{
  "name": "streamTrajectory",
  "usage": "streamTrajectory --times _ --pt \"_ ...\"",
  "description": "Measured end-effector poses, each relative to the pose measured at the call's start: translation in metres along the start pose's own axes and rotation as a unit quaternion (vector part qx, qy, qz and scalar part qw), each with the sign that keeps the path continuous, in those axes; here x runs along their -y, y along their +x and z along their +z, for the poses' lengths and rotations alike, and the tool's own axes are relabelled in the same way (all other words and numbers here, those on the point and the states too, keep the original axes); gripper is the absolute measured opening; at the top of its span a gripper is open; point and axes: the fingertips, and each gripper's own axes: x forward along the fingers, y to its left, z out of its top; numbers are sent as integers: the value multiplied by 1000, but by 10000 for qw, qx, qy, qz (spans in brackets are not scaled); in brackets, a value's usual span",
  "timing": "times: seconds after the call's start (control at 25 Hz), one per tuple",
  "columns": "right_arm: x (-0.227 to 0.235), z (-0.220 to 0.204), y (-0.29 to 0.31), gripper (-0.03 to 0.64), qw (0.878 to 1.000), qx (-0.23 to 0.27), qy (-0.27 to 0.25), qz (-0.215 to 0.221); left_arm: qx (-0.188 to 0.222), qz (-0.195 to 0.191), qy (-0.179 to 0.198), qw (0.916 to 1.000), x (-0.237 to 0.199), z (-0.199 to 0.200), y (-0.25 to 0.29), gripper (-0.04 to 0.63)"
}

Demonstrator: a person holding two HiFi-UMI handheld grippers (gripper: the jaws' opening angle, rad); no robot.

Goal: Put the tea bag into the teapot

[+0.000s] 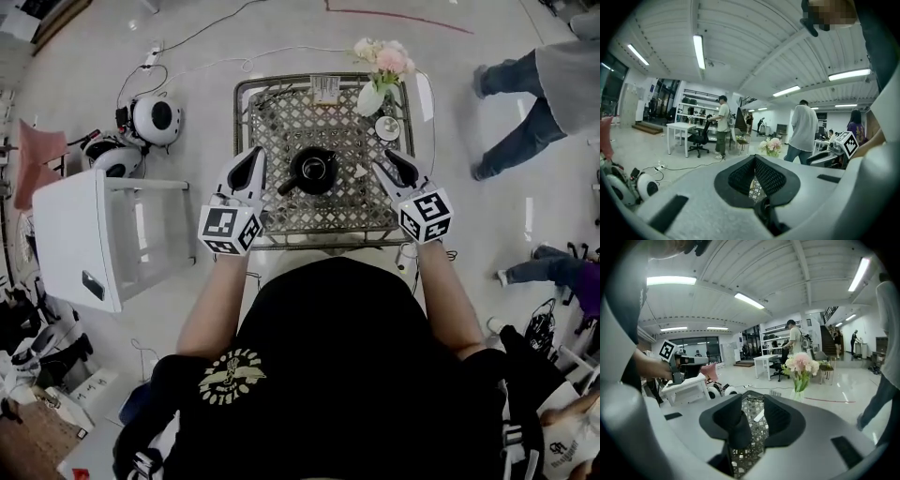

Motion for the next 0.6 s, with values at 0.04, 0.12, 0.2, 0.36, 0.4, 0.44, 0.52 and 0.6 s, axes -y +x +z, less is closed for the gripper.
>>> streamTrajectory --times 0.04,0.12,0.2,0.36,0.4,0.44,0.52,0.6 --pt "0 -9 3 121 9999 -92 17 73 2 44 22 10000 1 1 -3 -3" --pt "1 -25 9 124 9995 -277 6 174 8 118 35 9999 4 3 -9 -3" --pt "3 -39 17 124 9987 -446 -19 250 3 238 40 9997 2 6 -17 -3" --pt "12 -70 32 126 9970 -716 -60 285 -63 510 50 9987 -3 5 -33 -3" --pt "15 -77 35 127 9965 -781 -71 283 -83 571 48 9983 -4 4 -36 -3" --pt "16 -85 37 127 9959 -853 -69 289 -104 630 42 9980 -5 3 -40 -2" --pt "20 -100 43 127 9945 -997 -47 323 -138 745 29 9971 -7 2 -47 -3" --pt "23 -117 52 130 9927 -1144 -40 386 -165 834 45 9964 -7 3 -52 -3"
